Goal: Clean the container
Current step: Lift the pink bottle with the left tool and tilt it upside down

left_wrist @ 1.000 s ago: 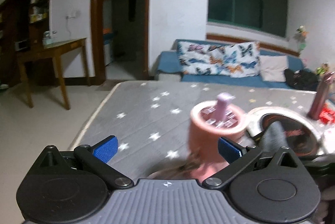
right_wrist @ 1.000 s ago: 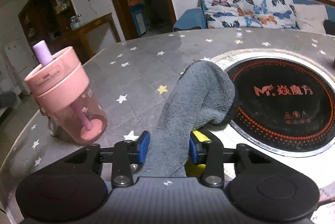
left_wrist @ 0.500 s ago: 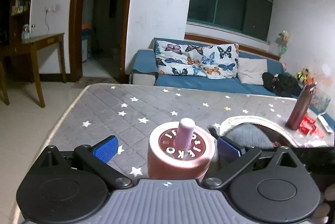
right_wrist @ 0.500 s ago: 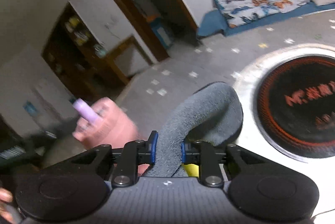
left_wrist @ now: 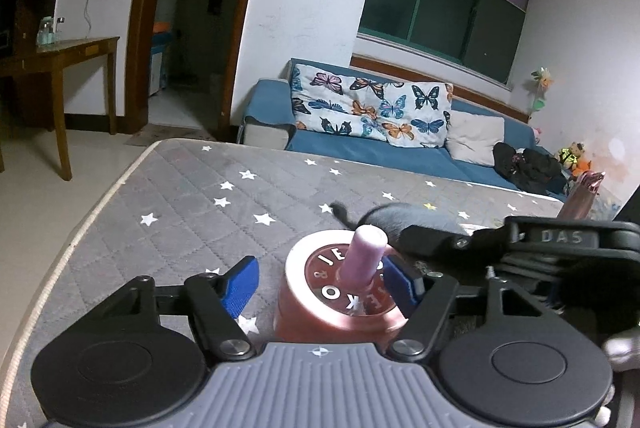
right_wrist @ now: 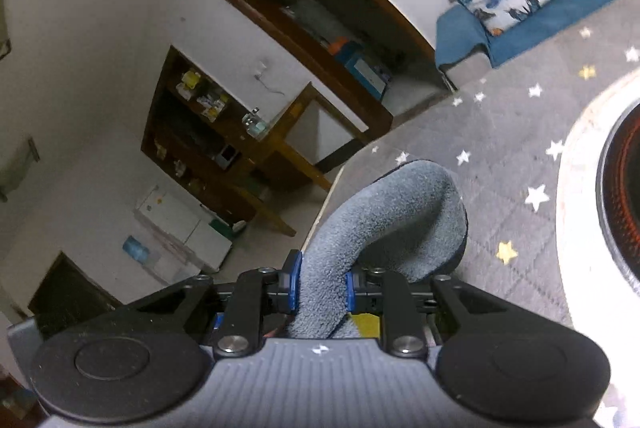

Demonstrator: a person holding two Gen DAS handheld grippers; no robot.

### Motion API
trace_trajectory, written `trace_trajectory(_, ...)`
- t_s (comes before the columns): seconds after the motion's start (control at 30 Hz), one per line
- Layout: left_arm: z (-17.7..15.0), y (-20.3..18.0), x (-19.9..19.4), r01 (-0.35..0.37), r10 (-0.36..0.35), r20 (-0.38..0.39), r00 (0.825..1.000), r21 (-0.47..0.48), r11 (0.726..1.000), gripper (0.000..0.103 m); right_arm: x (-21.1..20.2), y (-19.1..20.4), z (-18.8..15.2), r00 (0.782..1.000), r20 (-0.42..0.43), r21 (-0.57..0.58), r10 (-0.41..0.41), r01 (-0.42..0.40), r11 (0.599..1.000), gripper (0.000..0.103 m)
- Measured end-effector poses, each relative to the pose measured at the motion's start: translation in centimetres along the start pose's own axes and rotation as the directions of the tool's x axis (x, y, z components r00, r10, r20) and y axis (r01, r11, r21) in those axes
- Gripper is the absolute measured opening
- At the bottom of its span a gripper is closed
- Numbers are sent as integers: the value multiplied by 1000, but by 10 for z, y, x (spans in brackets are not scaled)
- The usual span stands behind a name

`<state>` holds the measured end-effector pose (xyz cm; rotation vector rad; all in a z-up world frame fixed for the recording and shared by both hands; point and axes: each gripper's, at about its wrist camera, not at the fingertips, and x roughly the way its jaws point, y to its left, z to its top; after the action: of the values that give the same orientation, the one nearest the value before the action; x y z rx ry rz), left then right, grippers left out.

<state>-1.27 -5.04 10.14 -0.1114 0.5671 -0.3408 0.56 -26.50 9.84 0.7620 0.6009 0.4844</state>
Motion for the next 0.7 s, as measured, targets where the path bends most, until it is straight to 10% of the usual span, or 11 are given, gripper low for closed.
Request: trace_trajectory(0.7, -1, 2, -6, -6, 6, 14, 1000, 11, 1000, 71, 43, -74, -34, 989, -112, 183, -99, 118, 976, 20)
